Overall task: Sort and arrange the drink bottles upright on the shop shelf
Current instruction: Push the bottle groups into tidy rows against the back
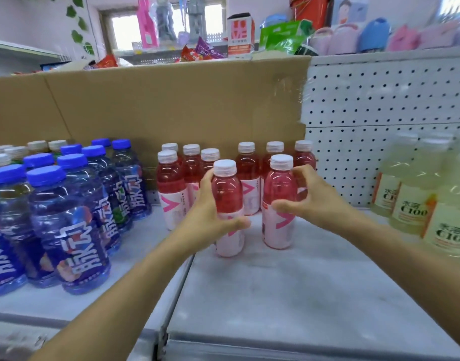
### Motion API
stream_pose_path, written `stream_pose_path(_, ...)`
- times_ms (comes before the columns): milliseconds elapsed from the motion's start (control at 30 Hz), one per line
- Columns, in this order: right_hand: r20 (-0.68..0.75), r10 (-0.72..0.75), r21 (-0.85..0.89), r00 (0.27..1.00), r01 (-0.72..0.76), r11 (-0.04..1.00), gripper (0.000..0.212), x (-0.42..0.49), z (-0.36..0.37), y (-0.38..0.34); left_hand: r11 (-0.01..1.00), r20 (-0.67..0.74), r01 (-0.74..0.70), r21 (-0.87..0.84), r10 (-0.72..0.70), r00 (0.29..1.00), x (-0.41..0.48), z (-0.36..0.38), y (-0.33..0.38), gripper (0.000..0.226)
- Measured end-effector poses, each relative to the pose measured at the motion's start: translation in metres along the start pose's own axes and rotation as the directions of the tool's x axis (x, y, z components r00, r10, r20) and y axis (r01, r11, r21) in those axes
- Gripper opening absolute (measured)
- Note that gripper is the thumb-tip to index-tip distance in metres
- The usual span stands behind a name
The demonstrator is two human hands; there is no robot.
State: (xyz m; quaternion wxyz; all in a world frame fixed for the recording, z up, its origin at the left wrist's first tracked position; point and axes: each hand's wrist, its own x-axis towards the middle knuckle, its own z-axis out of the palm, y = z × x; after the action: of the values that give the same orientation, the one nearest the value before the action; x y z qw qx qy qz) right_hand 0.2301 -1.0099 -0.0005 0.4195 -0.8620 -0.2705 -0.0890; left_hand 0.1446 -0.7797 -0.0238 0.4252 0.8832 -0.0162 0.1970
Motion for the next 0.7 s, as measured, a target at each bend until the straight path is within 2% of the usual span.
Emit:
stream_pose_path(67,0.071,0.001,0.049,0.997,-0.005,0.999,0.075,-0.01,0.013,0.016,0.993,-0.029,0.047,0.11,-0.044,0.999,-0.009,0.008,-0.012,0.112)
stream_pose_path(133,0.054,0.011,0.089,0.998,-0.016,0.996,0.07,-0.01,0.025,0.027,0.992,-0.019,0.061,0.109,-0.059,0.998,-0.009,0.013,-0.017,0.103)
stream_pose_path(200,0.017,0.022,0.068,1.0,-0.023,0.997,0.063,-0.003,0.031,0.03,0.996,0.034,0.057,0.073,-0.06,0.998,-0.003,0.016,-0.015,0.099)
stream_pose_path(333,0.001,0.047,0.083,0.999,-0.047,0.995,0.057,0.014,0.029,0.034,0.989,0.104,0.103,-0.11,-0.092,0.99,0.011,0.028,-0.009,0.093)
stream_pose_path(467,-0.011,0.072,0.081,0.997,-0.071,0.994,0.064,0.025,0.029,0.039,0.989,0.089,0.106,-0.105,-0.097,0.991,0.026,0.04,-0.007,0.08)
stream_pose_path(600,0.029,0.103,0.077,0.994,-0.105,0.991,0.069,0.028,0.026,0.037,0.994,-0.016,0.079,0.074,-0.078,0.997,0.03,0.046,-0.004,0.071)
stream_pose_path(633,-0.005,0.091,0.084,0.996,-0.09,0.992,0.074,0.027,0.024,0.034,0.99,-0.041,0.057,0.131,-0.052,0.998,0.028,0.046,-0.004,0.07)
stream_pose_path(700,-0.219,-0.013,0.065,0.976,0.028,0.997,0.076,0.024,0.02,0.023,0.964,-0.161,-0.055,0.261,0.099,0.982,0.022,0.035,-0.003,0.067)
